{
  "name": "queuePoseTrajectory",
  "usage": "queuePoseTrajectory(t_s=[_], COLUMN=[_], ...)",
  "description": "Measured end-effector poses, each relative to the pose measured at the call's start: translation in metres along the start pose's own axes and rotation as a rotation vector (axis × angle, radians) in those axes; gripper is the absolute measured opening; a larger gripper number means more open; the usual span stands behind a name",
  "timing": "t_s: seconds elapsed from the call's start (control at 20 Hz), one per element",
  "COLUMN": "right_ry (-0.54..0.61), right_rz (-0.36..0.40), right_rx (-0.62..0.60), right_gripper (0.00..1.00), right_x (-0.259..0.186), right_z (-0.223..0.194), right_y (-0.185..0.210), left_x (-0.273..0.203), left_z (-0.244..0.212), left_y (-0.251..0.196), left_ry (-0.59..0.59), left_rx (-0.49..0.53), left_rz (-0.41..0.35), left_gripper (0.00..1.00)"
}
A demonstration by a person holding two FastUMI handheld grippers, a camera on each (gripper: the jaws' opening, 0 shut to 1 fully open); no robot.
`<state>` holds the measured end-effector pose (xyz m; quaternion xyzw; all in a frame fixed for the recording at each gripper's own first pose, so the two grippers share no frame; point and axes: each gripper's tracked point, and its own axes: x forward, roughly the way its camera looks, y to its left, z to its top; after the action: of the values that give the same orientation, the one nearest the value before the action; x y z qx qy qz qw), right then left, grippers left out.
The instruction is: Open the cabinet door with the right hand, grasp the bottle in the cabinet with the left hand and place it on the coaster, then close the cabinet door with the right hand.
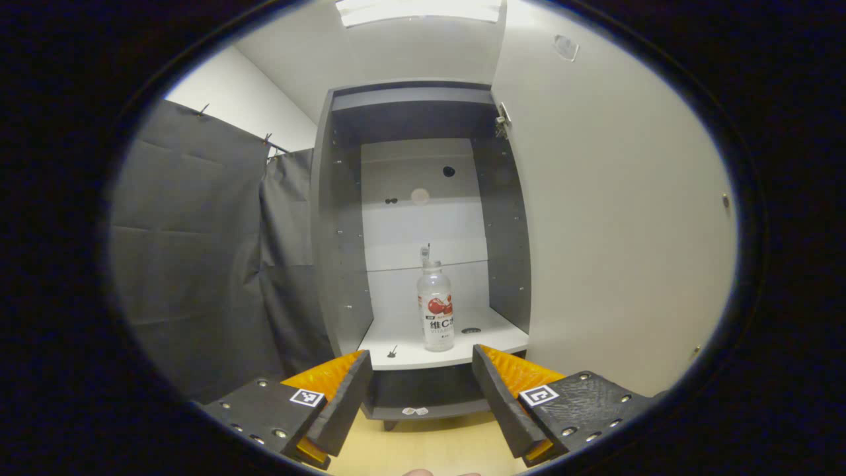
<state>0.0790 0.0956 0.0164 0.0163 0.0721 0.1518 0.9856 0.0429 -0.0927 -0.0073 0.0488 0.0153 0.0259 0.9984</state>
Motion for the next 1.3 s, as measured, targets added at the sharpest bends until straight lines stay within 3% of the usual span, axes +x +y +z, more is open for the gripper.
queuePoseTrajectory(t_s=[0.05, 0.2, 0.25, 0.45, 0.75, 0.9, 1.1, 1.3], right_ry=[-0.002, -0.013, -0.014, -0.014, 0.009, 0.000, 0.014, 0.066], right_rz=[-0.030, -0.110, -0.132, -0.227, -0.403, -0.410, -0.461, -0.467], right_rx=[-0.003, -0.030, -0.036, -0.056, 0.020, 0.064, 0.022, 0.028], right_gripper=[0.68, 0.91, 0.92, 0.93, 0.93, 0.89, 0.92, 0.89], right_x=[-0.001, -0.007, -0.009, -0.020, -0.040, -0.041, -0.045, -0.040], right_z=[-0.001, -0.001, -0.001, -0.003, -0.010, -0.010, -0.014, -0.030], right_y=[-0.004, -0.015, -0.019, -0.036, -0.076, -0.077, -0.079, -0.076], left_x=[0.016, 0.058, 0.072, 0.126, 0.195, 0.221, 0.248, 0.246], left_z=[0.001, 0.004, 0.006, -0.002, -0.008, -0.004, -0.007, -0.022], left_y=[-0.003, -0.009, -0.012, -0.012, -0.014, -0.009, -0.006, -0.010], left_ry=[-0.002, -0.024, -0.031, -0.016, -0.009, -0.040, -0.051, 0.026], left_rx=[0.002, 0.023, 0.027, 0.088, 0.068, 0.061, -0.024, -0.065], left_rz=[-0.013, -0.029, -0.036, -0.025, -0.013, 0.009, 0.017, -0.017], left_gripper=[0.91, 0.91, 0.91, 0.90, 0.90, 0.91, 0.90, 0.91])
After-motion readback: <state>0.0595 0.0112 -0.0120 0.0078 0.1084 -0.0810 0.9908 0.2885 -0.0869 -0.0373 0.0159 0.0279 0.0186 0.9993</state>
